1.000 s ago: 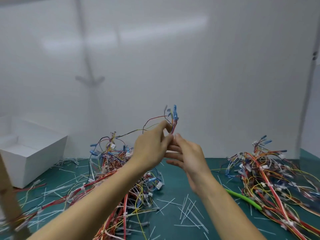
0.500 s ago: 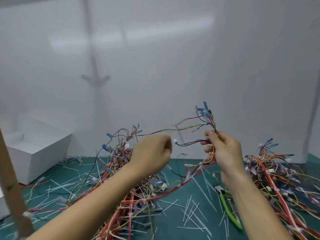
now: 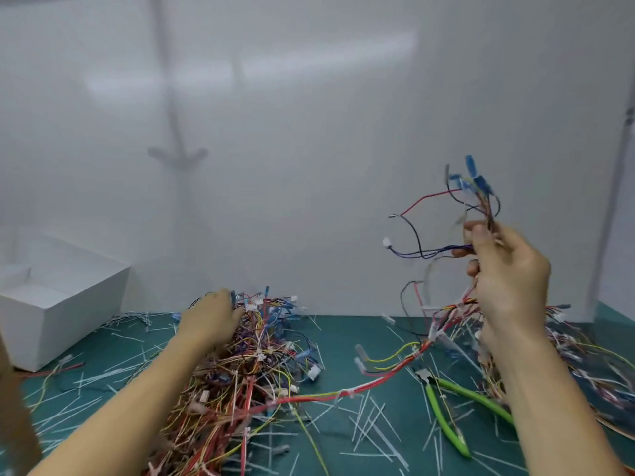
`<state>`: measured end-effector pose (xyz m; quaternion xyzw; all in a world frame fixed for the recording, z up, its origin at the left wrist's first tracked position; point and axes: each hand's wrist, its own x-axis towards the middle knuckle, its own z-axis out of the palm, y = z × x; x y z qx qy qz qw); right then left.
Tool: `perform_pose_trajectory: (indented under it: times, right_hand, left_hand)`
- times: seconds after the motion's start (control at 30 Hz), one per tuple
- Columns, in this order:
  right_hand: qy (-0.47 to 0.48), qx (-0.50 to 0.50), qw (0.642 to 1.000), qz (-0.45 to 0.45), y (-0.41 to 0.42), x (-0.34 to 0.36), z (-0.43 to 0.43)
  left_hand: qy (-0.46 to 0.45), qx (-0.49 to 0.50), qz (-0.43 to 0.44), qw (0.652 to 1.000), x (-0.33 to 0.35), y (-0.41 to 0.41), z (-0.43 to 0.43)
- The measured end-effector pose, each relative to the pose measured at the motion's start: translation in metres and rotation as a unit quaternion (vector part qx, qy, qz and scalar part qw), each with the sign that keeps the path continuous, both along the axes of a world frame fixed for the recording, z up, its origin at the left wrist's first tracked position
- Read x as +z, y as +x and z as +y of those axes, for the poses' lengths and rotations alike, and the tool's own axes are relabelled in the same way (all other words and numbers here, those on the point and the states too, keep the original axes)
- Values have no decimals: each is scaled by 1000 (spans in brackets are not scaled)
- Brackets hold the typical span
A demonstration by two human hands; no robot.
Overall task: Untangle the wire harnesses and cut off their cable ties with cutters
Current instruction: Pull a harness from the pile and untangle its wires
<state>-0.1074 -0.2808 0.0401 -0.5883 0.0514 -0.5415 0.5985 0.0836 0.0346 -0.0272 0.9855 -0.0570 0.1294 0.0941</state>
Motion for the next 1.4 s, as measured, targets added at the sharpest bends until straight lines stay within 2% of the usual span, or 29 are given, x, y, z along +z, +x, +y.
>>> perform_pose_trajectory:
  times: [0.07, 0.13, 0.23, 0.27, 0.3, 0.37, 0.4, 0.47, 0.6, 0.67, 0.73, 0.77, 0.8, 0.9, 0.97, 1.03, 1.1, 1.2, 1.3, 1.4]
  right_hand:
    - [-50, -35, 998, -15, -5, 4, -1]
    - [-93, -57, 994, -9, -6, 4, 2]
    - [-136, -57, 989, 20, -3, 3, 12]
    - [-150, -51, 987, 27, -2, 3, 16]
    - [-163, -45, 985, 30, -1, 3, 20]
    - [-176, -39, 983, 28, -1, 4, 26]
    - [-177, -38, 983, 24, -1, 4, 28]
    - [-165, -36, 986, 15, -1, 5, 29]
    - [-88, -12, 996, -2, 1, 4, 23]
    - [-52, 4, 999, -8, 1, 4, 20]
    - [-28, 18, 999, -18, 1, 6, 17]
    - [-19, 27, 999, -23, 0, 7, 16]
    - [-10, 39, 999, -28, -1, 8, 16]
    - [12, 76, 996, -49, -5, 12, 17]
    - [19, 91, 993, -71, -9, 17, 18]
    - [31, 95, 991, -94, -13, 21, 18]
    - [63, 106, 986, -111, -15, 23, 17]
    - [118, 142, 976, -112, -13, 22, 19]
    - [146, 168, 970, -99, -8, 20, 25]
    - [145, 175, 970, -84, -4, 17, 28]
  left_hand:
    - [0, 3, -47, 999, -6, -2, 0]
    - [32, -13, -141, 989, -6, -14, -13]
    - [76, -116, -193, 971, 4, -40, -52]
    - [66, -181, -171, 966, 9, -50, -66]
    - [46, -258, -112, 959, 14, -61, -79]
    - [26, -388, 79, 918, 20, -86, -105]
    - [47, -421, 149, 893, 19, -98, -117]
    - [92, -447, 189, 869, 13, -113, -132]
    - [99, -460, 152, 869, 11, -124, -141]
    - [43, -459, 226, 858, 13, -125, -142]
    - [-26, -449, 352, 821, 16, -127, -144]
    - [-36, -452, 375, 809, 18, -128, -145]
    - [-33, -458, 367, 809, 19, -128, -146]
    - [-63, -461, 273, 842, 21, -126, -150]
    - [-135, -446, 233, 854, 25, -125, -153]
    - [-244, -412, 217, 851, 33, -124, -157]
    - [-391, -355, 225, 819, 41, -122, -160]
    - [-577, -261, 261, 729, 49, -121, -166]
    - [-688, -220, 305, 620, 57, -130, -180]
    - [-751, -223, 308, 539, 69, -135, -196]
